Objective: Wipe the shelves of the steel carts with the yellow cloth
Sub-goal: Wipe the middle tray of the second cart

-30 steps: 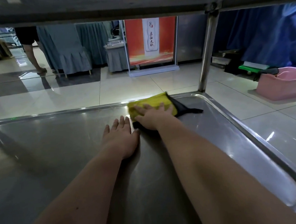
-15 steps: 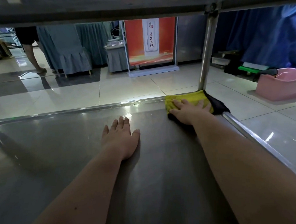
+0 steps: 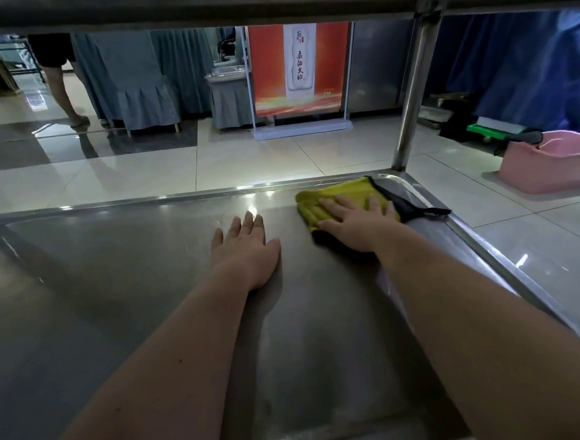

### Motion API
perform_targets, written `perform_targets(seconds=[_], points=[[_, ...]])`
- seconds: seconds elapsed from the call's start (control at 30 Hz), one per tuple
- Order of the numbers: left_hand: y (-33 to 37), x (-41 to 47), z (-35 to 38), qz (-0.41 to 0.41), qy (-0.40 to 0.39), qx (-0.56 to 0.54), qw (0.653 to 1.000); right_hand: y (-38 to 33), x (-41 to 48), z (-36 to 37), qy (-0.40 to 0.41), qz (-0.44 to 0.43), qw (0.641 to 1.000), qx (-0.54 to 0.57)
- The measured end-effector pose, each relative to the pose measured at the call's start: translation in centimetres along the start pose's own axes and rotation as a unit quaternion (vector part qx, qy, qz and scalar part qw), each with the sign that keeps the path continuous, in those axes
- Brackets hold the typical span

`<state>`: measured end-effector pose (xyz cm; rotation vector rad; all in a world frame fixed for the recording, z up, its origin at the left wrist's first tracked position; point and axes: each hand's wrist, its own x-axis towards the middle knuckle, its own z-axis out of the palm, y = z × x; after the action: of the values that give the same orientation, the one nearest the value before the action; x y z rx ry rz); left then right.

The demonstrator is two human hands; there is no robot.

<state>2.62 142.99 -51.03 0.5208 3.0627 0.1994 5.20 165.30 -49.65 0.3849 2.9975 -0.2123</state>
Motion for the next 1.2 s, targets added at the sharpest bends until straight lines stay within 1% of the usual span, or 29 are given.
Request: perform_targets(seconds=[0.13,0.23,0.3,0.43,0.5,0.57,0.6,0.63,0.67,0.7,0.77,0.83,0.87,0.93,1.0,1.03,1.13,1.2], points=[[0.0,-0.1,0.0,0.001,0.004,-0.002,1.0,5.6,-2.0,-0.5,0.005,0.088,0.996,0.008],[0.1,-0.3,0.1,0.004,0.007,-0.004,1.0,6.1,-3.8,-0.2,0.005,0.119,0.993,0.021],[0.1,-0.4,0.1,0.005,0.012,-0.007,1.0,4.0,-5.6,0.4,0.002,0.099,0.995,0.018],[-0.1,-0.6,-0.2,0.007,0.013,-0.028,0.999,-1.7,-11.1,2.3,-0.001,-0.007,1.0,-0.011],[-0.3,-0.7,-0.8,0.008,0.013,-0.069,0.998,-4.2,-14.8,3.5,0.006,-0.052,0.999,-0.012],[-0.5,-1.2,-1.5,0.017,0.015,-0.132,0.991,-6.3,-18.3,4.3,0.004,-0.081,0.997,-0.007],[-0.7,-1.6,-1.8,0.01,0.018,-0.192,0.981,-7.0,-19.5,4.5,0.005,-0.086,0.996,-0.012],[-0.9,-2.2,-2.1,-0.007,0.03,-0.267,0.963,-7.6,-20.4,4.5,0.008,-0.083,0.996,-0.019],[-1.2,-2.8,-2.4,-0.025,0.054,-0.334,0.941,-7.9,-20.9,4.4,0.008,-0.077,0.997,-0.024],[-1.5,-3.3,-2.6,-0.031,0.089,-0.368,0.925,-8.2,-21.2,4.1,0.006,-0.07,0.997,-0.025],[-1.8,-4.9,-3.3,-0.01,0.138,-0.356,0.924,-8.5,-21.5,3.7,0.002,-0.057,0.998,-0.018],[-1.6,-7.1,-3.7,0.031,0.141,-0.329,0.933,-8.7,-21.8,3.6,-0.004,-0.053,0.999,-0.012],[-1.4,-8.3,-3.6,0.051,0.127,-0.313,0.94,-8.7,-21.9,3.6,-0.008,-0.053,0.999,-0.009],[-0.8,-11.1,-3.1,0.088,0.07,-0.269,0.957,-8.6,-22.4,3.5,-0.018,-0.051,0.999,-0.005],[-0.3,-13.7,-2.8,0.121,0.012,-0.224,0.967,-8.1,-23.3,3.5,-0.025,-0.049,0.999,0.001],[-0.5,-14.7,-2.9,0.128,-0.005,-0.203,0.971,-7.6,-24.0,3.6,-0.024,-0.05,0.998,0.004],[-3.8,-16.7,-3.5,0.098,-0.023,-0.151,0.983,-4.9,-25.5,3.7,-0.029,-0.059,0.998,0.016],[-7.9,-17.6,-3.6,0.066,-0.011,-0.105,0.992,-2.5,-26.2,3.5,-0.051,-0.05,0.997,0.027]])
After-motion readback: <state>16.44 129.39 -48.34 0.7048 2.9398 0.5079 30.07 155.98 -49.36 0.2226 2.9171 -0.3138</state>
